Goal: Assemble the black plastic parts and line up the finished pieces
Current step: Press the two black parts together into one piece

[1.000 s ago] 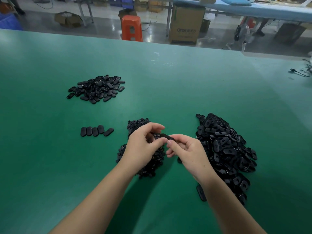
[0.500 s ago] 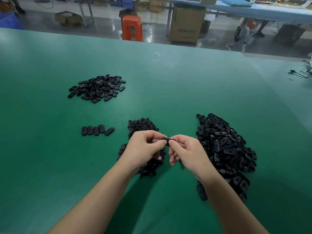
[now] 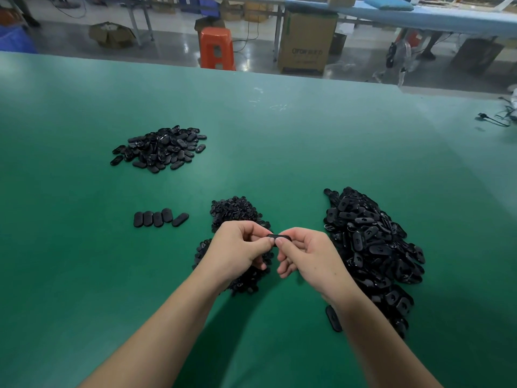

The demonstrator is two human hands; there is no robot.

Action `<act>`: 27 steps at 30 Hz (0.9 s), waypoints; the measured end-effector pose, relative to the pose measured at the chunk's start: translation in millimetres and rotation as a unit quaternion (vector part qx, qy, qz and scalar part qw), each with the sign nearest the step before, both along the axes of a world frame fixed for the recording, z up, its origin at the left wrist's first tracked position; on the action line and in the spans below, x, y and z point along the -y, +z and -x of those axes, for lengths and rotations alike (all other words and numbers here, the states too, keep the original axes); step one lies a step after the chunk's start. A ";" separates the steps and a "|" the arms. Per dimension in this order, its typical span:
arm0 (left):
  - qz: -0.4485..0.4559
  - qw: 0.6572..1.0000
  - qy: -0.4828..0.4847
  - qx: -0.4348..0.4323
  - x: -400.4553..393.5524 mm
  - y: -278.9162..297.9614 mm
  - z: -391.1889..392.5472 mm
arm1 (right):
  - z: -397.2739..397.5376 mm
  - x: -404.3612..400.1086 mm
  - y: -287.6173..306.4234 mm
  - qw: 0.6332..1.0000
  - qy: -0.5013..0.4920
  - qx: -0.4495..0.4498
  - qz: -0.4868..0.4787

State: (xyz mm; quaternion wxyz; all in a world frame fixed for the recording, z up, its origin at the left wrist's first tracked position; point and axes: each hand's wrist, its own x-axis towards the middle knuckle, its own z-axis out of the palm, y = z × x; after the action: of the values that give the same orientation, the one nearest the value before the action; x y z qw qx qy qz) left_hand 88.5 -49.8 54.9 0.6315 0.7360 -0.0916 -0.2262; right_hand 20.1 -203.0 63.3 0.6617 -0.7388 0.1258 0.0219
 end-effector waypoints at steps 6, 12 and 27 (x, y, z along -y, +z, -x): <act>-0.023 1.000 0.011 0.006 4.0 -2.4 1.4 | -0.5 -1.2 -2.4 1.000 -0.011 -0.002 0.011; -0.028 0.997 -0.003 0.065 1.9 0.4 1.7 | -4.4 2.0 -7.3 0.992 -0.036 0.013 0.117; -0.270 0.815 -0.028 0.511 -19.6 -12.2 0.9 | -9.8 -5.5 -10.4 0.998 -0.010 -0.039 -0.041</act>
State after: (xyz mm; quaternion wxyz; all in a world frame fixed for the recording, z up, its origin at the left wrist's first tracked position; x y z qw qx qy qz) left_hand 87.6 -30.1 42.6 0.2626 0.8839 -0.3569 0.1497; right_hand 29.9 -197.5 52.8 0.6864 -0.7082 0.1576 0.0496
